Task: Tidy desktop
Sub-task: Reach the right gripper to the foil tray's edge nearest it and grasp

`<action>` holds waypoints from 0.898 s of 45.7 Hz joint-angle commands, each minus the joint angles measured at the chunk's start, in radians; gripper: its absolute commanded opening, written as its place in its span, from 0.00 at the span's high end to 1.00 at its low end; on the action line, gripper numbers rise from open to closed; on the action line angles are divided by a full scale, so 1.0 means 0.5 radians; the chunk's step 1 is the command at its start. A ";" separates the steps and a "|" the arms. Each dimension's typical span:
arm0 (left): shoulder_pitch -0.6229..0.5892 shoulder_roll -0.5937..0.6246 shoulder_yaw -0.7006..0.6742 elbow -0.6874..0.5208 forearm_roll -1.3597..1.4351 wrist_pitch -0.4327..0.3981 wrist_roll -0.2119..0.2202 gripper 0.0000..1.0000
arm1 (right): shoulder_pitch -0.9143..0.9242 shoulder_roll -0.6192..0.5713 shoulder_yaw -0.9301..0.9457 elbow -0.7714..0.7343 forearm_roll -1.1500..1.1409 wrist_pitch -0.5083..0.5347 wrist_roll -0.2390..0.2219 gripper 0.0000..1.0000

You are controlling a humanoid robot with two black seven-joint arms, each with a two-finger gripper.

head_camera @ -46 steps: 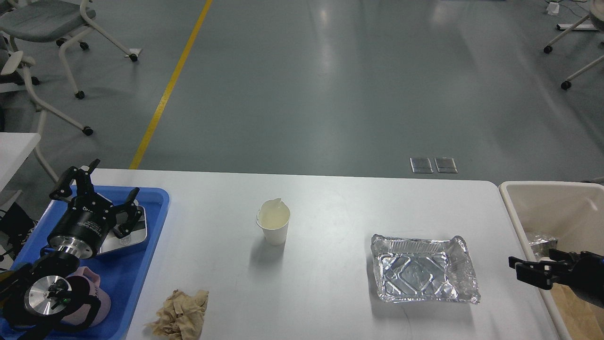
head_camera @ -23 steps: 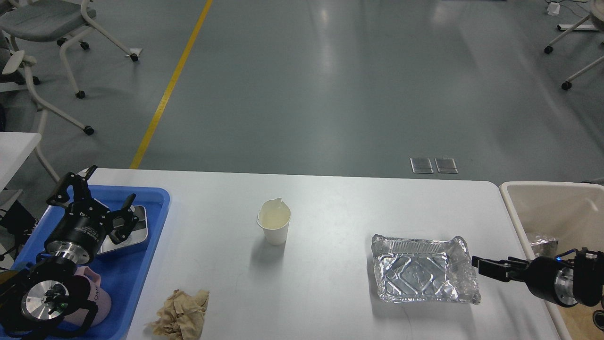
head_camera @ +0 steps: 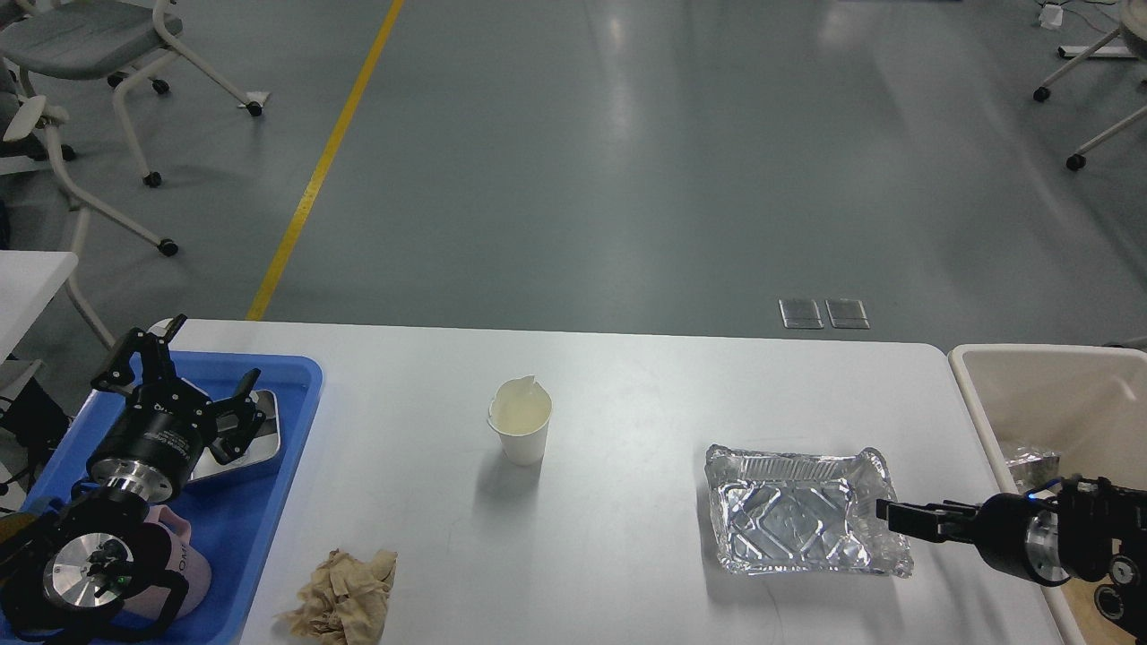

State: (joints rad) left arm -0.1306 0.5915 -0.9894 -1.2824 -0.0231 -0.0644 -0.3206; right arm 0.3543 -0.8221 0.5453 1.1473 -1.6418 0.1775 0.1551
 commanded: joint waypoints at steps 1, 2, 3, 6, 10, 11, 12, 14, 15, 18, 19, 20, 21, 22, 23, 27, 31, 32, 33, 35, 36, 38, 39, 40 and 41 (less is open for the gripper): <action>0.000 0.001 0.000 0.000 0.000 0.000 0.000 0.04 | 0.000 0.033 -0.002 0.000 -0.002 0.001 0.003 0.00; 0.000 0.001 0.000 0.000 0.000 0.000 0.000 0.04 | -0.003 0.040 -0.005 0.000 -0.002 0.001 0.003 0.00; 0.000 0.001 0.000 0.000 0.000 0.000 0.000 0.04 | -0.006 0.049 -0.005 0.000 0.001 0.001 0.003 0.00; 0.000 0.001 0.000 0.000 0.000 0.000 0.000 0.04 | -0.015 0.061 -0.005 0.000 -0.002 0.001 0.003 0.00; 0.000 0.001 0.000 0.000 0.000 0.000 0.000 0.04 | -0.021 0.067 -0.005 0.003 -0.002 0.001 0.006 0.00; 0.000 0.004 0.000 0.000 0.000 0.000 0.000 0.04 | -0.021 0.073 -0.008 0.000 -0.002 0.001 0.006 0.00; 0.000 0.004 0.000 0.000 0.000 0.000 0.000 0.04 | -0.021 0.076 -0.008 0.000 -0.005 0.001 0.006 0.00; 0.000 0.004 0.000 0.000 0.000 0.000 0.000 0.04 | -0.021 0.095 -0.008 -0.015 -0.005 0.001 0.003 0.00; 0.000 0.007 0.000 0.000 0.000 0.000 0.000 0.04 | -0.021 0.101 -0.008 -0.027 -0.005 0.001 0.003 0.00; 0.000 0.007 0.000 0.000 0.000 0.000 0.000 0.04 | -0.018 0.116 -0.029 -0.058 -0.008 0.001 0.006 0.00; 0.000 0.007 0.000 0.000 0.000 0.000 0.000 0.04 | -0.015 0.119 -0.044 -0.064 -0.008 0.001 0.006 0.00; 0.000 0.007 0.000 0.000 0.000 0.000 0.000 0.04 | -0.012 0.126 -0.060 -0.064 -0.008 -0.002 0.006 0.00; 0.000 0.007 0.000 0.000 0.000 0.000 0.000 0.04 | -0.012 0.126 -0.069 -0.067 -0.008 -0.002 0.006 0.00; 0.000 0.007 0.000 0.000 0.000 0.000 0.000 0.04 | -0.009 0.126 -0.081 -0.067 -0.011 -0.002 0.006 0.01; 0.000 0.007 0.000 0.000 0.000 0.000 0.000 0.04 | -0.009 0.126 -0.087 -0.067 -0.015 -0.005 0.006 0.02; 0.000 0.007 0.000 0.000 0.000 -0.003 0.000 0.04 | -0.009 0.153 -0.100 -0.073 -0.027 -0.008 0.006 0.07; 0.000 0.007 0.000 0.000 0.000 -0.003 0.000 0.04 | -0.009 0.187 -0.100 -0.125 -0.030 -0.017 0.006 0.13; 0.000 0.007 0.000 0.000 0.000 -0.003 0.000 0.04 | -0.006 0.193 -0.103 -0.138 -0.033 -0.020 0.006 0.15; 0.000 0.007 0.000 0.000 0.000 -0.003 0.000 0.04 | -0.006 0.199 -0.103 -0.147 -0.036 -0.024 0.006 0.17; 0.003 0.010 0.000 0.000 0.000 -0.003 0.000 0.04 | -0.006 0.208 -0.103 -0.159 -0.039 -0.030 0.006 0.22; 0.003 0.010 0.000 0.000 0.000 -0.003 0.000 0.04 | -0.006 0.211 -0.103 -0.165 -0.039 -0.030 0.006 0.25; 0.003 0.013 0.000 0.000 0.000 -0.003 0.000 0.04 | -0.003 0.215 -0.103 -0.178 -0.042 -0.033 0.003 0.29; 0.003 0.013 0.000 0.000 0.000 -0.003 0.000 0.04 | -0.003 0.215 -0.100 -0.178 -0.045 -0.036 0.003 0.33; 0.006 0.013 0.000 0.000 0.000 -0.003 0.000 0.04 | -0.003 0.215 -0.100 -0.181 -0.051 -0.039 0.003 0.36; 0.009 0.013 0.000 0.000 0.000 -0.003 0.000 0.04 | -0.003 0.215 -0.100 -0.184 -0.054 -0.048 0.003 0.39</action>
State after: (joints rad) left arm -0.1293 0.5973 -0.9894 -1.2824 -0.0228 -0.0646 -0.3206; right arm 0.3515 -0.7183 0.4943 1.0657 -1.6617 0.1629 0.1580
